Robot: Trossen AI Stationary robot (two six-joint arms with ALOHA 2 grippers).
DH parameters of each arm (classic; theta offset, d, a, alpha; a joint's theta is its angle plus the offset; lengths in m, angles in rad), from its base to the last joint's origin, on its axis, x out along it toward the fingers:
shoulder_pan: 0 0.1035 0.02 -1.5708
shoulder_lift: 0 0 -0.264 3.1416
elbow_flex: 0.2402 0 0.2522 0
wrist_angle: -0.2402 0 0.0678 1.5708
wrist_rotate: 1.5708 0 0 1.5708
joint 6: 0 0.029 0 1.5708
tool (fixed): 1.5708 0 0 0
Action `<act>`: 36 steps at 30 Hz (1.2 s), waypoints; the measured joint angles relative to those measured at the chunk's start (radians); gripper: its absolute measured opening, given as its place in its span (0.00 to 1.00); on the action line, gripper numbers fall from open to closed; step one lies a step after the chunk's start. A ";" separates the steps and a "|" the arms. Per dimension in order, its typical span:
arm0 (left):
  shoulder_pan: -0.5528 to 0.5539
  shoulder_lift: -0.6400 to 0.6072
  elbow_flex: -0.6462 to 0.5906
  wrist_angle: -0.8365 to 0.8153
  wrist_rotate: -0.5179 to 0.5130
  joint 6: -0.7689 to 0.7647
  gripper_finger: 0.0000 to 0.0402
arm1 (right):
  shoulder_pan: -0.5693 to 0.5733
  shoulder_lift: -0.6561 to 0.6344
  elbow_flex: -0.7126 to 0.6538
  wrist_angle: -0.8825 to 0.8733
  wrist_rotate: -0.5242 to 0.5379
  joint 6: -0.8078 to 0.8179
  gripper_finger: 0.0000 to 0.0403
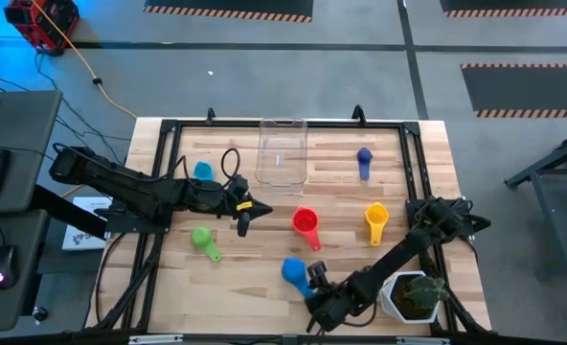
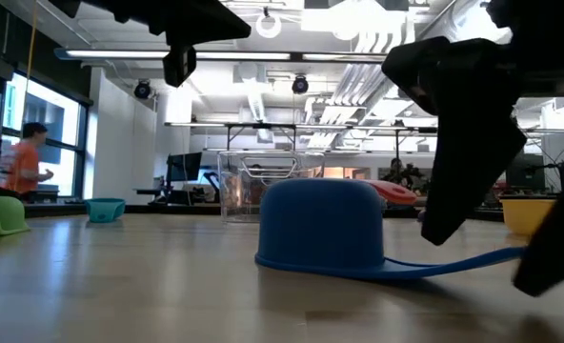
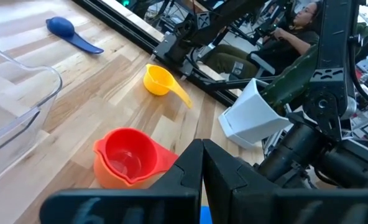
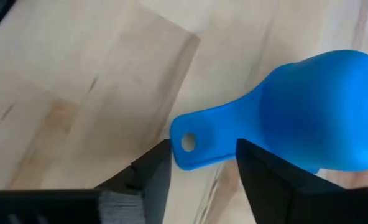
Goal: Nest measuring cups in basket
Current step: Stack the blue measuring cup on top of the red measuring cup
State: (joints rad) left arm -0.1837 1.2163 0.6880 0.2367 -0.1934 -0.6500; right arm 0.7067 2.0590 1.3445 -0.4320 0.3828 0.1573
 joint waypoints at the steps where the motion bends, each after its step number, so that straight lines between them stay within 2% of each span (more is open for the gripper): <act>1: 0.000 0.000 0.000 0.000 0.000 0.004 0.00 | 0.000 0.000 0.000 0.000 0.003 0.000 0.39; 17: 0.000 0.000 0.000 0.000 -0.001 0.007 0.00 | -0.033 0.000 0.000 0.045 -0.017 0.000 0.03; 27: 0.000 0.000 0.000 0.001 -0.001 0.008 0.00 | -0.047 -0.003 0.013 0.048 -0.026 0.000 0.01; 31: 0.000 0.000 0.000 0.001 -0.001 0.008 0.00 | -0.048 -0.007 0.051 0.021 -0.061 -0.002 0.00; 36: 0.000 0.000 0.000 0.005 -0.006 0.032 0.00 | -0.057 -0.047 0.099 -0.021 -0.026 0.000 0.00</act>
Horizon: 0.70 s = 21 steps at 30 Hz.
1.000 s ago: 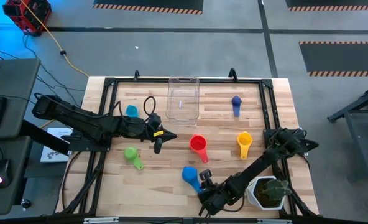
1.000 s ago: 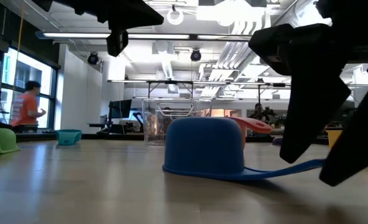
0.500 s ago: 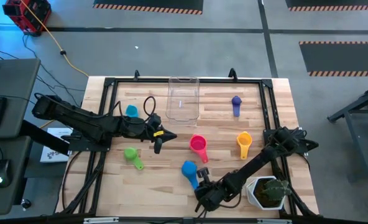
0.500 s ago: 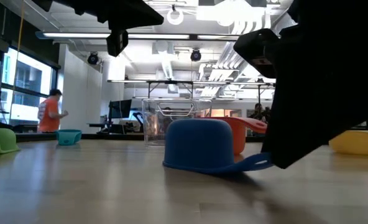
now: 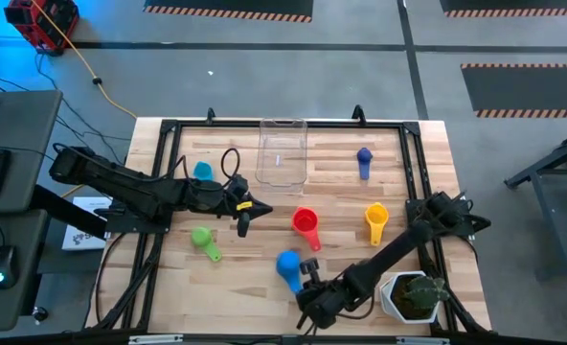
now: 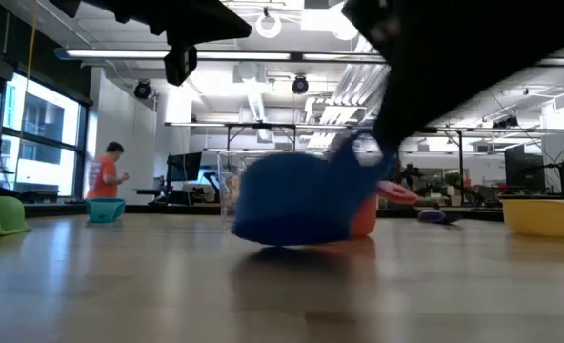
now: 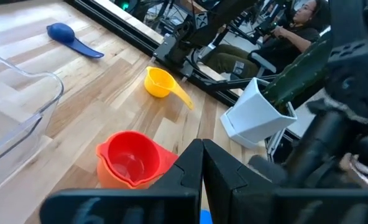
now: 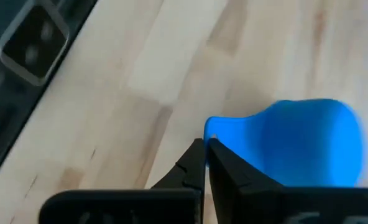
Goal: Nest measuring cups in basket
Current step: Stack the blue measuring cup on top of the red measuring cup
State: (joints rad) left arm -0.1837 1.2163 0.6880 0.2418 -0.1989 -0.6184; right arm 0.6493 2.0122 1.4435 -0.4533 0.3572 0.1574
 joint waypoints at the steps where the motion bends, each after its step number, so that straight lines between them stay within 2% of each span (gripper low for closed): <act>1: 0.000 0.000 0.000 0.007 -0.007 0.002 0.00 | -0.005 -0.016 0.004 -0.005 0.003 0.002 0.00; 7: 0.000 0.000 0.000 0.019 -0.022 0.004 0.00 | -0.064 -0.154 -0.024 -0.030 -0.057 0.085 0.00; 13: 0.000 0.000 0.000 0.020 -0.022 0.014 0.00 | -0.126 -0.317 -0.137 0.004 -0.138 0.154 0.00; 16: 0.000 0.000 0.000 0.021 -0.024 0.014 0.00 | -0.154 -0.426 -0.234 0.075 -0.216 0.205 0.00; 21: 0.000 0.000 0.000 0.027 -0.028 0.028 0.00 | -0.208 -0.681 -0.472 0.330 -0.291 0.328 0.00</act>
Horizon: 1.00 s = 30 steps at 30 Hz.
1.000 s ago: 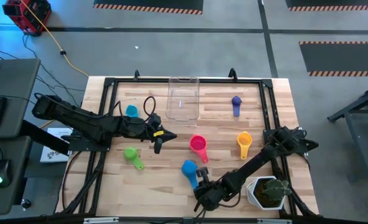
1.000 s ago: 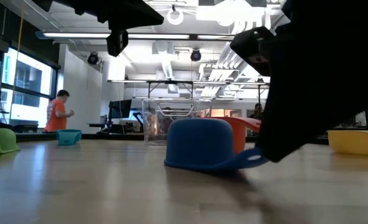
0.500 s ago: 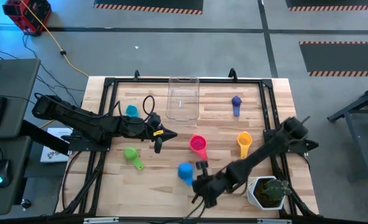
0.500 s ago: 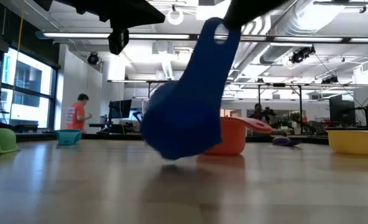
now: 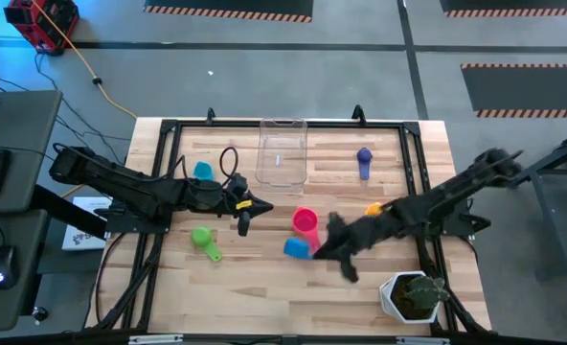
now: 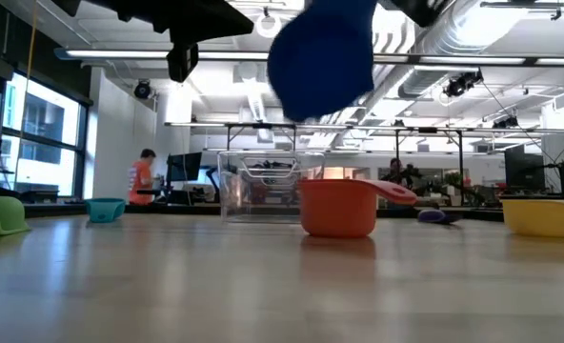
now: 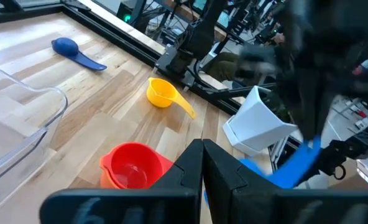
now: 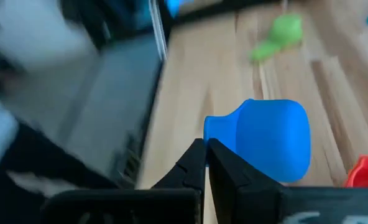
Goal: Nest measuring cups in basket
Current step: Stack the blue measuring cup on top of the red measuring cup
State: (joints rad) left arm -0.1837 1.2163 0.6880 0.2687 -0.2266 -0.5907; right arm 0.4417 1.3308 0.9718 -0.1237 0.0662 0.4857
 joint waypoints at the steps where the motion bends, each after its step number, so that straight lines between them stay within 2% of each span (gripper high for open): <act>1: 0.000 0.000 0.000 0.000 -0.006 0.000 0.00 | -0.009 -0.049 -0.054 0.052 0.001 0.033 0.00; 5: 0.000 0.000 0.000 0.005 -0.023 0.000 0.00 | -0.035 -0.222 -0.279 0.244 0.038 0.217 0.00; 8: 0.000 0.000 0.000 0.025 -0.024 0.001 0.00 | -0.059 -0.303 -0.451 0.422 0.065 0.352 0.00; 13: 0.000 0.000 0.000 0.045 -0.032 0.000 0.00 | -0.118 -0.353 -0.682 0.825 0.084 0.520 0.00; 16: 0.000 0.000 0.000 0.045 -0.051 -0.006 0.00 | -0.155 -0.346 -0.773 1.005 0.085 0.595 0.00; 21: 0.000 0.000 0.000 0.045 -0.059 -0.007 0.00 | -0.188 -0.342 -0.849 1.070 0.087 0.640 0.00; 25: 0.000 0.000 0.000 0.046 -0.060 -0.007 0.00 | -0.203 -0.340 -0.857 1.064 0.104 0.655 0.00; 30: 0.001 0.000 0.000 0.046 -0.115 -0.007 0.00 | -0.226 -0.299 -0.856 1.054 0.145 0.718 0.00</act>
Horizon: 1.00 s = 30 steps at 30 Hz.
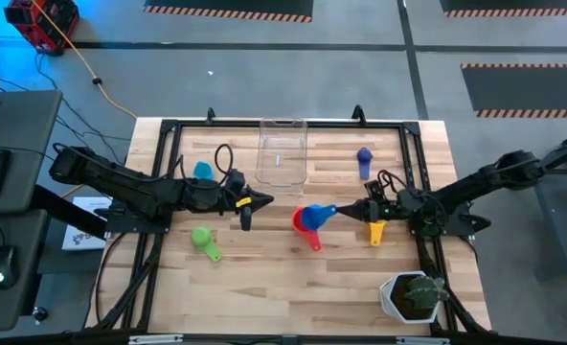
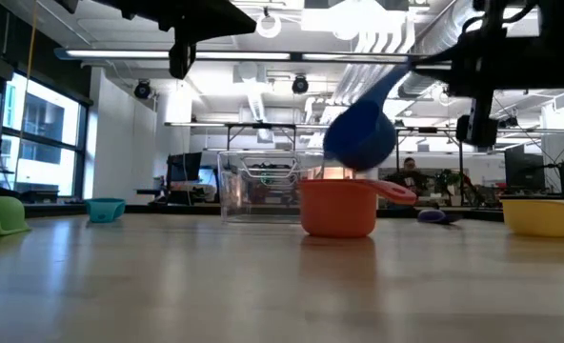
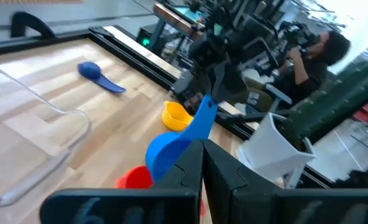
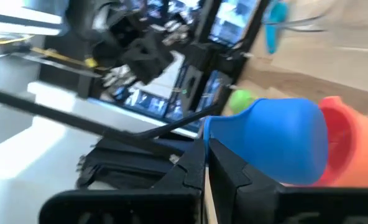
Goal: Nest measuring cups in basket
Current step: Stack the blue measuring cup on top of the red measuring cup
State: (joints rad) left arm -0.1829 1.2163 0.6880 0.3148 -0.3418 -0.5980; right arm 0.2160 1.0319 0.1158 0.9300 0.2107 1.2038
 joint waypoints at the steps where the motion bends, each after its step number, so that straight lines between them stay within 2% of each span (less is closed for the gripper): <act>1: 0.000 0.000 0.000 0.000 -0.009 0.000 0.00 | -0.004 0.014 0.000 0.001 0.006 0.007 0.00; 11: 0.000 0.000 0.000 0.001 -0.019 0.000 0.00 | -0.037 0.116 0.018 0.087 0.037 0.082 0.00; 15: 0.000 0.000 0.000 0.000 -0.019 0.000 0.00 | -0.035 0.179 0.092 0.053 0.037 0.108 0.00; 21: 0.000 0.000 0.000 -0.001 -0.018 0.010 0.00 | -0.022 0.284 0.192 0.029 0.016 0.064 0.00; 30: 0.000 0.000 0.000 -0.001 -0.007 0.033 0.00 | -0.022 0.306 0.175 0.018 0.030 0.090 0.00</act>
State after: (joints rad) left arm -0.1828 1.2163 0.6880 0.3134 -0.3485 -0.5648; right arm 0.1944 1.3376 0.2909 0.9482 0.2404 1.2938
